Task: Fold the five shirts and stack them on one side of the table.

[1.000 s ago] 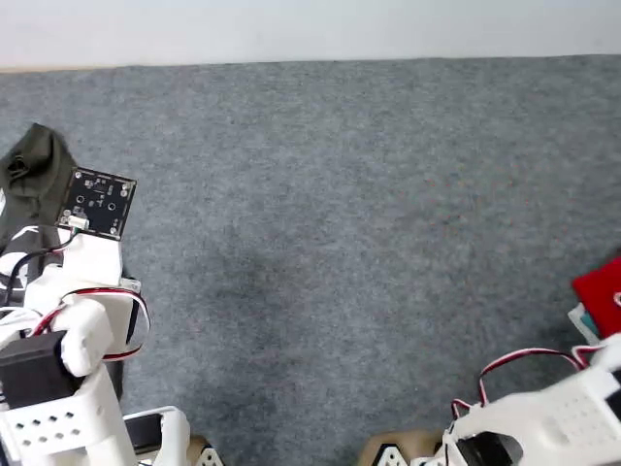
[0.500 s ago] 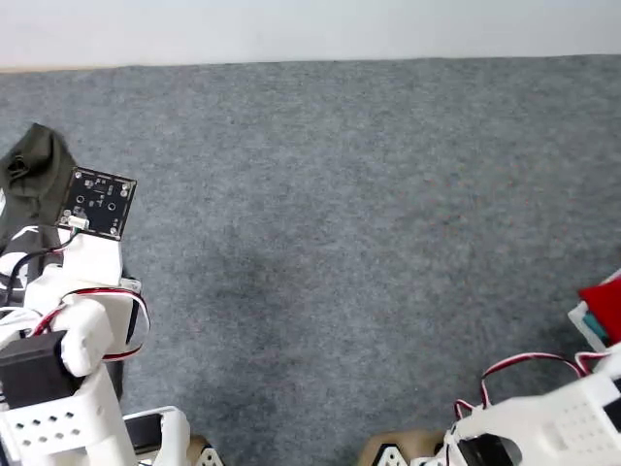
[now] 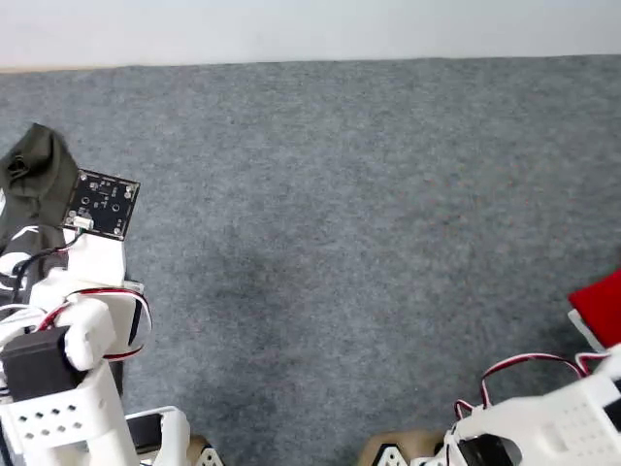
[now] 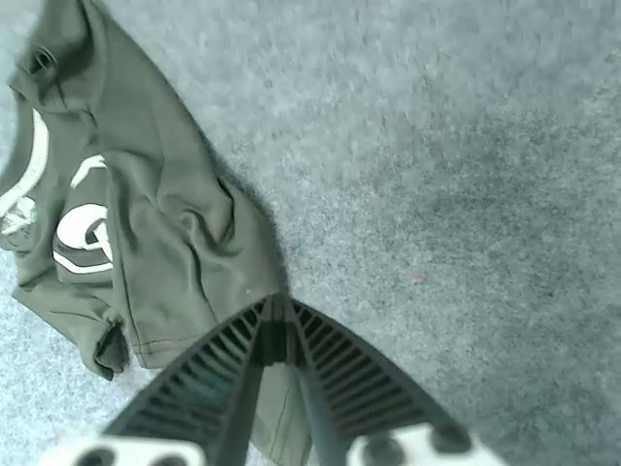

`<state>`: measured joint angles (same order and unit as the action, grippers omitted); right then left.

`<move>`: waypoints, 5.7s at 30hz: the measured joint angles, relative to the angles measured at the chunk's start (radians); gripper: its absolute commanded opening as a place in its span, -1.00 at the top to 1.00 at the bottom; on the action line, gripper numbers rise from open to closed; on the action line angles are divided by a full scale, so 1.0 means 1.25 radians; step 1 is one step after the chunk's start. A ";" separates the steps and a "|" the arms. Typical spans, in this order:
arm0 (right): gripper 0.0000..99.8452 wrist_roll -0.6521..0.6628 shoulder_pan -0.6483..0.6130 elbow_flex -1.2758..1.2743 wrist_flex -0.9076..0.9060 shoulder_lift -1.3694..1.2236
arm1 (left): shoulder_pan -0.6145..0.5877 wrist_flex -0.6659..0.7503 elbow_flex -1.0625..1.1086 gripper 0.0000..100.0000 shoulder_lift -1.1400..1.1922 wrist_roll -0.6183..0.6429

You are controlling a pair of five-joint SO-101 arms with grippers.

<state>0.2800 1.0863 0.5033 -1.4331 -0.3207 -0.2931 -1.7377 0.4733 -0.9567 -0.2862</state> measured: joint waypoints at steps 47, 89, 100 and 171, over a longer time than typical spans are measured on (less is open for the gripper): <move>0.97 0.081 -0.172 0.007 -0.207 0.102 | 0.000 0.017 0.006 0.99 0.000 0.000; 0.97 0.104 -0.414 -0.342 -0.257 0.501 | -0.556 0.265 -0.001 0.63 0.578 -0.288; 0.97 0.104 -0.414 -0.342 -0.257 0.501 | -0.573 0.280 -0.167 0.62 0.851 -0.266; 0.97 0.104 -0.414 -0.412 -0.257 0.502 | 0.523 0.052 -0.315 1.00 0.577 0.162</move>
<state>0.4104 0.5692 -0.0123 -1.7538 0.3069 0.3606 -1.6732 0.0790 -0.2355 -0.0836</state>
